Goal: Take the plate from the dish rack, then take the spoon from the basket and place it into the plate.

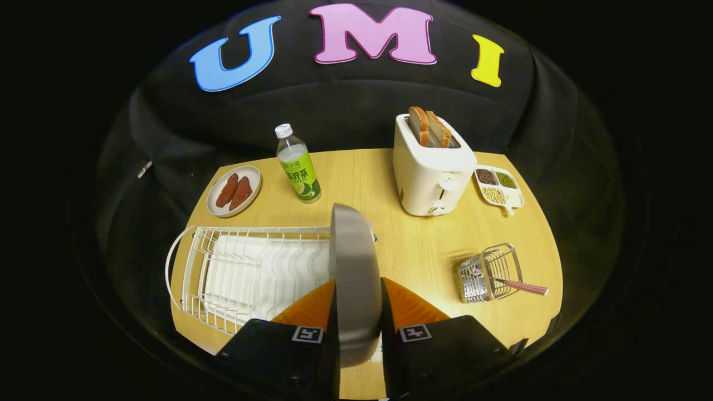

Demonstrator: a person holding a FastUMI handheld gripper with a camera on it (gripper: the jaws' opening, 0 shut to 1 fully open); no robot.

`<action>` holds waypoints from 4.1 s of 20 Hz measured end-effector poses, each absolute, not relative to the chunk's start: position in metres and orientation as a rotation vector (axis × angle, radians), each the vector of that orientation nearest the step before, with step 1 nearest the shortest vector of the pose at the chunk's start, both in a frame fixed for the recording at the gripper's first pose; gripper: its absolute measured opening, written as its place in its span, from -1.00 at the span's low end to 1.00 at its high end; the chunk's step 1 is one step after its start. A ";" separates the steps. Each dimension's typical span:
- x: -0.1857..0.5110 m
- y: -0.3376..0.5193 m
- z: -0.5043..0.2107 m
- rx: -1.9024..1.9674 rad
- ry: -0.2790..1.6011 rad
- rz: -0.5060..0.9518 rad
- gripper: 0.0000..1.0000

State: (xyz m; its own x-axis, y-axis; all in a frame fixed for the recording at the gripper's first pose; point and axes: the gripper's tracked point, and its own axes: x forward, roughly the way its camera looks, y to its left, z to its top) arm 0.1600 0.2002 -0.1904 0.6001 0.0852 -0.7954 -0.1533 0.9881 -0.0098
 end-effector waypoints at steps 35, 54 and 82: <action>0.153 0.163 -0.184 -0.079 0.933 0.088 -0.51; -0.015 0.030 -0.173 0.326 0.963 0.281 -0.52; 0.065 -0.078 -0.292 0.175 0.866 0.502 0.96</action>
State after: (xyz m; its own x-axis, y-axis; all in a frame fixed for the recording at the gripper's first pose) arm 0.0649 -0.0776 -0.2921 0.5407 0.4892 -0.6844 -0.3499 0.8706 0.3459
